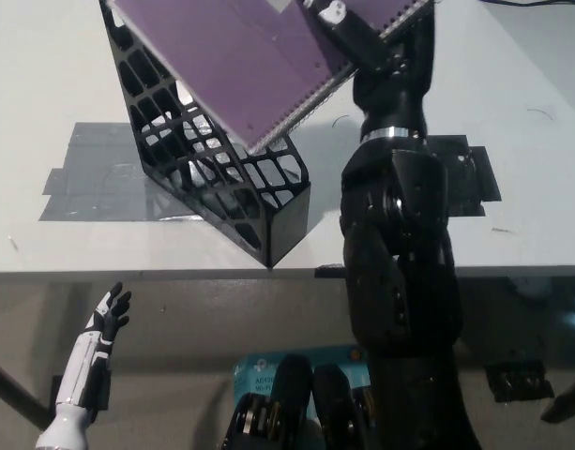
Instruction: A person hands a notebook to the robot and the robot grabs it with its right hand and places it in the magazine stand kept in the centre of the desk infront of it.
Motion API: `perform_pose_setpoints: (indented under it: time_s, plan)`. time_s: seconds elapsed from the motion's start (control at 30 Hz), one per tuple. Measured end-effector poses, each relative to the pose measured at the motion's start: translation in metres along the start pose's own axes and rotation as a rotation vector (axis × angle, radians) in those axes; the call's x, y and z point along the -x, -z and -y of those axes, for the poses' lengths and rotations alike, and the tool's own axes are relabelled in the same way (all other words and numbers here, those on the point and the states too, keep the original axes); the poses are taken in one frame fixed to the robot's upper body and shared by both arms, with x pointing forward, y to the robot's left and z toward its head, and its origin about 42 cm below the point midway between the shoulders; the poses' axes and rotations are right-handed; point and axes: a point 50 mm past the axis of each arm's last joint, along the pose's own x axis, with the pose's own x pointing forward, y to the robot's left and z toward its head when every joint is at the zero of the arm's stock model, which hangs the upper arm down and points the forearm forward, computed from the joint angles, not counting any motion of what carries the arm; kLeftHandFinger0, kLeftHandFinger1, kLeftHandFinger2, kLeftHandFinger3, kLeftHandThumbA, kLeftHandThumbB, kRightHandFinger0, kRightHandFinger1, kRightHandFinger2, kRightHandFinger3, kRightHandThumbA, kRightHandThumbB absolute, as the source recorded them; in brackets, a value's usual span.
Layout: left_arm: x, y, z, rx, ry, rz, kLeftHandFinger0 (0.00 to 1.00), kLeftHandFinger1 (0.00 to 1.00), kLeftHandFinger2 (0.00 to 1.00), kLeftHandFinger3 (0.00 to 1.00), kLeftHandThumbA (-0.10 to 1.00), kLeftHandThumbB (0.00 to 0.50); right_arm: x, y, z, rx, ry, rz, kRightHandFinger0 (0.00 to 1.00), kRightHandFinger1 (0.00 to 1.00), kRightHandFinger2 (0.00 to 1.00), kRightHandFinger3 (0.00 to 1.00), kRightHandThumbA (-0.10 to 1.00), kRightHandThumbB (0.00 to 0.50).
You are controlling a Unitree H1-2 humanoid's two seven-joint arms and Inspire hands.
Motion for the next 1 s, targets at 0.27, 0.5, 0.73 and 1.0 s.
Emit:
perform_pose_setpoints:
  time_s: [0.27, 0.5, 0.73, 1.0]
  plan:
    - [0.000, 0.000, 0.000, -0.001, -0.001, 0.001, 1.00, 1.00, 1.00, 1.00, 1.00, 0.500, -0.001, -0.036, 0.003, -0.072, 0.011, 0.091, 0.00, 0.00, 0.00, 0.00, 1.00, 0.046]
    - [0.000, 0.000, 0.000, -0.002, -0.001, 0.001, 0.99, 1.00, 1.00, 1.00, 1.00, 0.500, -0.003, -0.047, -0.002, -0.080, 0.012, 0.115, 0.00, 0.00, 0.00, 0.00, 1.00, 0.061]
    - [-0.001, 0.000, 0.000, -0.002, -0.001, 0.002, 1.00, 1.00, 1.00, 1.00, 1.00, 0.500, -0.002, -0.045, -0.006, -0.075, 0.000, 0.109, 0.00, 0.00, 0.00, 0.00, 1.00, 0.053]
    - [-0.002, -0.001, 0.000, -0.003, -0.001, 0.005, 1.00, 1.00, 1.00, 1.00, 1.00, 0.500, 0.000, -0.029, -0.017, -0.019, -0.020, 0.072, 0.00, 0.00, 0.00, 0.00, 1.00, 0.075]
